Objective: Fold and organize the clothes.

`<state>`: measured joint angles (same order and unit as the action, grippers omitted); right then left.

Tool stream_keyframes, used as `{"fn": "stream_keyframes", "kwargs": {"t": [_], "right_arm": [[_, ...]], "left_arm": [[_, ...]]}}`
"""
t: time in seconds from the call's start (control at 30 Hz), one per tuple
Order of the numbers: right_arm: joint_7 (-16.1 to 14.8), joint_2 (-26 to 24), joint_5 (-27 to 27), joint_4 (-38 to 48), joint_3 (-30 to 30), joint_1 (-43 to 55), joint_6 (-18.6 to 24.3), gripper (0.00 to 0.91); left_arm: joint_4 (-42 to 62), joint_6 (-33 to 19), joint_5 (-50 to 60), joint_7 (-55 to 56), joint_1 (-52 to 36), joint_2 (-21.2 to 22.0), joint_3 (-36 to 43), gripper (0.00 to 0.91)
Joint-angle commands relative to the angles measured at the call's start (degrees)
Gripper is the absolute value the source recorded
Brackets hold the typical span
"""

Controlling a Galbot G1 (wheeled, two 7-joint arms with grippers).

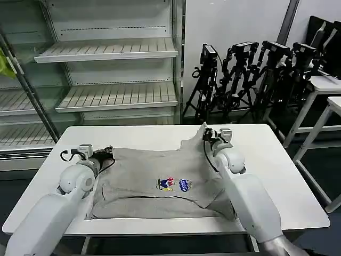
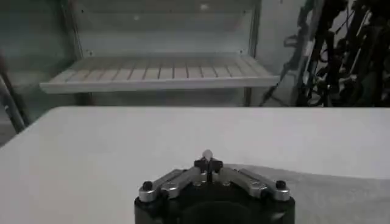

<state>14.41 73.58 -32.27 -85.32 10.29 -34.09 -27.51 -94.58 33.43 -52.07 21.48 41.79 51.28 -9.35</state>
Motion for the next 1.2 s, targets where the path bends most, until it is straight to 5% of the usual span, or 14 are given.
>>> {"fn": "stream_keyframes", "kwargs": {"t": [0.03,0.47,0.87,0.9,0.93,0.97,1.0,1.1,1.2], "right_arm": [[0.1,-3.7,0.2,-15.3,2.6,-10.1,0.3,0.000],[-2.1,-6.9,6.6,-38.4,14.7,-39.4,-0.1,0.000],[-3.5,-5.8,10.7,-36.9,17.5,-47.0,1.0,0.000],[-3.5,-5.5,10.8,-36.7,17.1,-46.8,0.6,0.191],[-3.5,-5.4,10.9,-36.7,16.9,-46.7,0.2,0.907],[-3.3,-5.2,11.2,-36.7,16.4,-46.4,-1.3,0.907],[-3.2,-5.1,11.3,-36.7,16.1,-46.3,-1.6,0.907],[-2.7,-4.7,11.4,-36.7,15.3,-46.1,-2.1,0.907],[-1.1,-4.1,11.0,-37.8,15.4,-46.5,2.8,0.907]], "left_arm": [[-11.8,-0.3,-1.0,0.1,7.6,-3.3,-6.2,0.050],[-28.8,-0.2,2.4,-0.4,31.3,-4.5,-16.4,0.050],[-22.7,-0.3,8.5,-2.2,33.4,-4.4,-13.5,0.050],[-22.4,-0.3,9.3,-2.4,33.3,-4.3,-12.9,0.050],[-22.2,-0.3,9.9,-2.5,33.2,-4.1,-12.6,0.060],[-21.9,-0.3,10.8,-2.7,32.9,-3.7,-11.7,0.212],[-21.8,-0.2,11.2,-2.9,32.7,-3.5,-11.4,0.907],[-22.2,-0.3,11.8,-2.9,32.5,-2.9,-11.3,0.907],[-23.7,-0.3,11.6,-2.9,33.0,-2.4,-12.5,0.907]]}}
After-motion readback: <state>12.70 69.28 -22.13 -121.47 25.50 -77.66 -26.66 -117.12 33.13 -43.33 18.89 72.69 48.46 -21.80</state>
